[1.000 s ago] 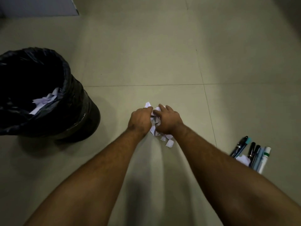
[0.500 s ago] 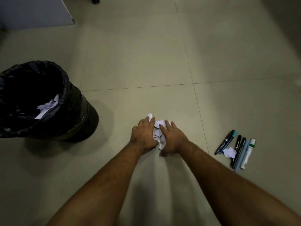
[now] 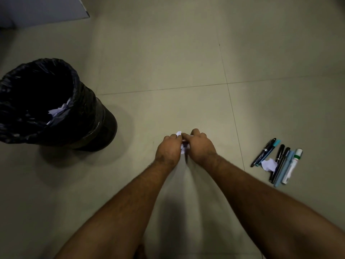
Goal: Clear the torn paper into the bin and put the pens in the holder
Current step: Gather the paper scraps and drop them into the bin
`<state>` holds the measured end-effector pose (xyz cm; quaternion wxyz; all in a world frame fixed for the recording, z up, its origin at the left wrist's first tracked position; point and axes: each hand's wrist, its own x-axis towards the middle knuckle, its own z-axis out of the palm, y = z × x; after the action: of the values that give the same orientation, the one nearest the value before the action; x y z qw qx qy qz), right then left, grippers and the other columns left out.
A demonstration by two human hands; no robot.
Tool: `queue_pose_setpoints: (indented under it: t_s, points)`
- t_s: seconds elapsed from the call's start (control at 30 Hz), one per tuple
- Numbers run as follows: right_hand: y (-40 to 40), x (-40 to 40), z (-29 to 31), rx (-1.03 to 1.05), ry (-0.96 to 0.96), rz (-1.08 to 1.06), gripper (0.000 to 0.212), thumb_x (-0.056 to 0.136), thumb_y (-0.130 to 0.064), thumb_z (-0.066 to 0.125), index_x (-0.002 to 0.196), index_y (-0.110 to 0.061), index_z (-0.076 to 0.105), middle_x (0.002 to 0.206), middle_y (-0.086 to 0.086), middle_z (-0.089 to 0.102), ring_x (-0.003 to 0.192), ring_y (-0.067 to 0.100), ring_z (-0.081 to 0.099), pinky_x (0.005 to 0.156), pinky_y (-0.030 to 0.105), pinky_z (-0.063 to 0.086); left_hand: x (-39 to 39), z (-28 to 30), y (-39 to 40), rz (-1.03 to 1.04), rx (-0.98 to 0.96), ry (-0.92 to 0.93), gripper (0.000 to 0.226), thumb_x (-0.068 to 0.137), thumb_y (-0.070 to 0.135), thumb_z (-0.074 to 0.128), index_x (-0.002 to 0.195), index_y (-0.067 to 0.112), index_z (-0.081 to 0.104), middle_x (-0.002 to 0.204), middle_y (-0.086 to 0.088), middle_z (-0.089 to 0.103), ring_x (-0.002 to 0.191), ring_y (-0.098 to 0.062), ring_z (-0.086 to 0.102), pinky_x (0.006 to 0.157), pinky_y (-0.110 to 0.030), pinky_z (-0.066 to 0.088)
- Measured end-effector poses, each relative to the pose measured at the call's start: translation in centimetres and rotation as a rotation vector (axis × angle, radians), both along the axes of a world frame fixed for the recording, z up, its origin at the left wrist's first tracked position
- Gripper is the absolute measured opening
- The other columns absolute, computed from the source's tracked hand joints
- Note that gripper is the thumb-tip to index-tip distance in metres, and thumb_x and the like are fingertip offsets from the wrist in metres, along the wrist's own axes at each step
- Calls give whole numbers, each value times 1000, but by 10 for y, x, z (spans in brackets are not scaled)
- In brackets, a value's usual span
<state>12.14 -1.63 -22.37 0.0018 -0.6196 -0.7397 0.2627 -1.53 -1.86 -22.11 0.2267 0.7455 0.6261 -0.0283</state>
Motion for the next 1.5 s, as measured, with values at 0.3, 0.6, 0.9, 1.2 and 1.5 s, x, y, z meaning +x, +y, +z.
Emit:
queue_pose_setpoints:
  t_s: [0.3,0.6,0.9,1.2,1.5]
  points:
    - [-2,-4,-3,-20,8,-86,22,91,-17,54,103,-16,73,103,9,63,93,30,63,76,32,46,0,5,-3,252,5,-94,20,93,20,54,100,10,71,104,-10,65,98,-28,62,84,-32,48]
    - [-5,-9,6,-62,370,-474,21,91,-23,59,88,-11,75,87,10,74,85,30,67,69,28,46,-1,21,1,708,-69,-363,17,89,7,60,81,15,72,81,-4,71,50,-4,57,44,-4,37]
    - [28,-63,108,-116,765,-663,25,82,-32,64,71,-11,72,66,3,70,64,22,70,59,36,61,-40,122,42,787,83,-530,9,81,9,70,85,9,77,88,-6,75,82,-20,68,70,-21,47]
    - [81,-171,248,-46,961,-492,31,76,-40,69,59,-14,67,69,4,74,58,16,63,65,34,59,-139,271,76,809,400,-503,9,80,14,68,78,9,76,72,-5,72,70,-20,66,62,-20,47]
    - [86,-307,287,13,601,-187,37,92,-44,56,80,-11,69,84,10,70,80,31,64,71,32,52,-258,300,47,1026,517,-294,22,83,5,55,88,11,75,84,-7,67,79,-22,57,65,-24,40]
